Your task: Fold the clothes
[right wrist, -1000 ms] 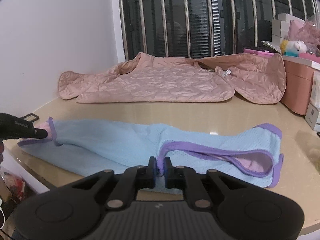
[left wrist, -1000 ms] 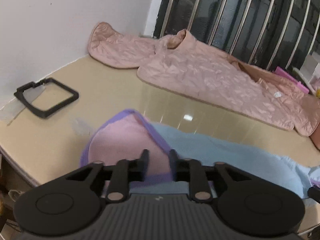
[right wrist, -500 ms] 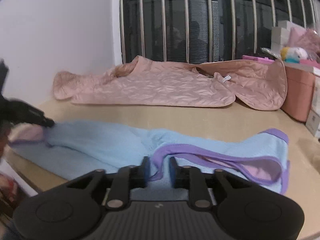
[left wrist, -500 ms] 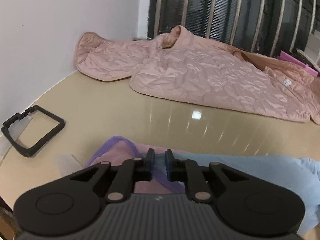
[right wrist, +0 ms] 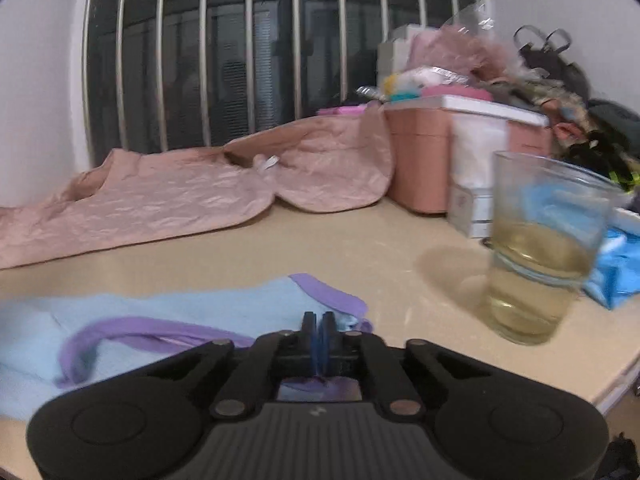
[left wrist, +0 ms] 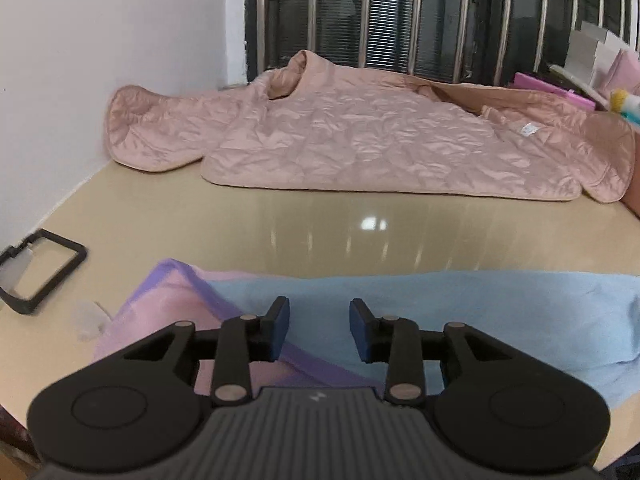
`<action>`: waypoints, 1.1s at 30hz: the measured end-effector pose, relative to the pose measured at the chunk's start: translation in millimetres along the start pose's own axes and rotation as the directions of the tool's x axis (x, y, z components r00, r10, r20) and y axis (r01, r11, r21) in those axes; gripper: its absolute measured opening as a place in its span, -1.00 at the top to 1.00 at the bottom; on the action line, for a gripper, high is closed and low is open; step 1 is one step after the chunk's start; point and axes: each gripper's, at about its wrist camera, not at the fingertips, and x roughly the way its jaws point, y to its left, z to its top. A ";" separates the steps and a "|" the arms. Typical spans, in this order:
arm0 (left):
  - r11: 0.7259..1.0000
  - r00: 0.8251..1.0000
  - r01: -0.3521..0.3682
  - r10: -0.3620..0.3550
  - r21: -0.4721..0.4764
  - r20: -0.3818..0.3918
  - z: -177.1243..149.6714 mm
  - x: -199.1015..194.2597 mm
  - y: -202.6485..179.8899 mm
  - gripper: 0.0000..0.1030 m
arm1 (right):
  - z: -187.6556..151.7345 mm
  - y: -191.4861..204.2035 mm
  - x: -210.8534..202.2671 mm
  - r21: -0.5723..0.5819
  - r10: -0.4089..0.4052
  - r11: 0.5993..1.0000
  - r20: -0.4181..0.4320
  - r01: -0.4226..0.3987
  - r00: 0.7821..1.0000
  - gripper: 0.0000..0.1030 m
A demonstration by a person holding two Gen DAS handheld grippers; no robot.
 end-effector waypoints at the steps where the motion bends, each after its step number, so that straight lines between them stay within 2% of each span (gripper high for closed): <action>1: 1.000 1.000 0.009 -0.009 -0.004 0.000 0.1 0.7 3.9 0.34 | -1.0 -1.2 -2.2 0.003 0.001 1.000 0.008 -0.001 1.000 1.00; 2: 1.000 1.000 0.019 -0.019 -0.014 -0.003 -0.1 1.8 7.6 0.34 | -2.1 -2.4 -4.3 0.006 0.002 1.000 0.016 -0.002 1.000 1.00; 4: 0.999 1.000 0.025 -0.025 -0.041 -0.007 0.6 -2.7 15.2 0.33 | -1.1 -7.9 -16.3 0.047 0.013 0.999 0.068 -0.016 0.998 0.75; 6: 0.998 0.999 0.037 -0.037 -0.044 -0.006 1.4 -7.2 14.8 0.31 | 0.0 -13.2 -26.4 0.084 0.017 0.996 0.115 -0.027 0.993 -0.19; 7: 0.998 0.999 0.043 -0.043 -0.045 -0.006 1.7 -9.5 14.5 0.31 | -1.1 -13.6 -23.8 0.079 0.008 0.997 0.106 -0.017 0.994 -0.30; 10: 0.999 1.000 0.006 -0.006 -0.039 0.001 0.1 -13.6 10.7 0.27 | -4.6 -15.0 -15.4 0.069 -0.006 0.998 0.074 0.001 0.997 -0.18; 11: 0.999 1.000 -0.007 0.007 -0.039 0.000 -1.0 -14.5 10.6 0.22 | -5.9 -15.5 -11.4 0.079 0.013 0.997 0.053 -0.017 0.999 -0.02; 12: 0.999 1.000 -0.020 0.020 -0.039 -0.001 -2.2 -15.5 10.5 0.19 | -7.5 -15.1 -7.4 0.080 0.032 0.996 0.035 -0.035 0.999 0.06; 14: 0.998 0.999 -0.038 0.037 -0.042 -0.015 -3.6 -14.9 11.7 0.18 | -12.2 -7.1 -5.7 0.026 0.031 0.999 0.043 -0.033 0.999 0.11; 16: 0.997 0.998 -0.056 0.054 -0.048 -0.033 -4.9 -14.0 13.0 0.18 | -17.2 0.9 -7.1 -0.029 0.032 0.999 0.055 -0.031 0.998 0.27; 18: 0.997 0.997 -0.060 0.058 -0.055 -0.042 -6.5 -14.1 15.5 0.17 | -20.1 6.4 -8.7 -0.058 0.062 0.997 0.065 -0.058 0.996 0.63; 19: 0.996 0.997 -0.061 0.059 -0.058 -0.041 -6.9 -14.9 16.5 0.15 | -20.8 9.7 -8.7 -0.084 0.067 0.995 0.069 -0.061 0.995 0.69; 23: 0.996 0.998 -0.061 0.058 -0.065 -0.039 -7.0 -18.1 18.7 0.11 | -20.7 26.9 -9.4 -0.227 0.036 0.974 0.082 -0.016 0.996 0.80; 26: 0.996 0.998 -0.059 0.057 -0.063 -0.034 -7.5 -20.8 22.2 0.07 | -10.9 24.8 -7.6 -0.222 0.026 0.975 0.062 -0.011 0.998 0.82; 28: 0.995 0.997 -0.070 0.068 -0.068 -0.031 -9.3 -23.3 27.1 0.06 | 0.6 21.7 -15.2 -0.188 0.033 0.982 0.090 -0.016 0.995 0.82; 31: 0.993 0.997 -0.073 0.071 -0.092 -0.016 -11.1 -31.6 36.9 0.03 | 21.4 32.2 -40.8 -0.182 0.103 0.981 0.166 -0.072 0.981 0.83; 33: 0.991 0.998 -0.069 0.069 -0.113 -0.004 -12.4 -38.4 45.2 -0.01 | 32.2 49.9 -57.8 -0.189 0.200 0.968 0.184 -0.165 0.962 0.83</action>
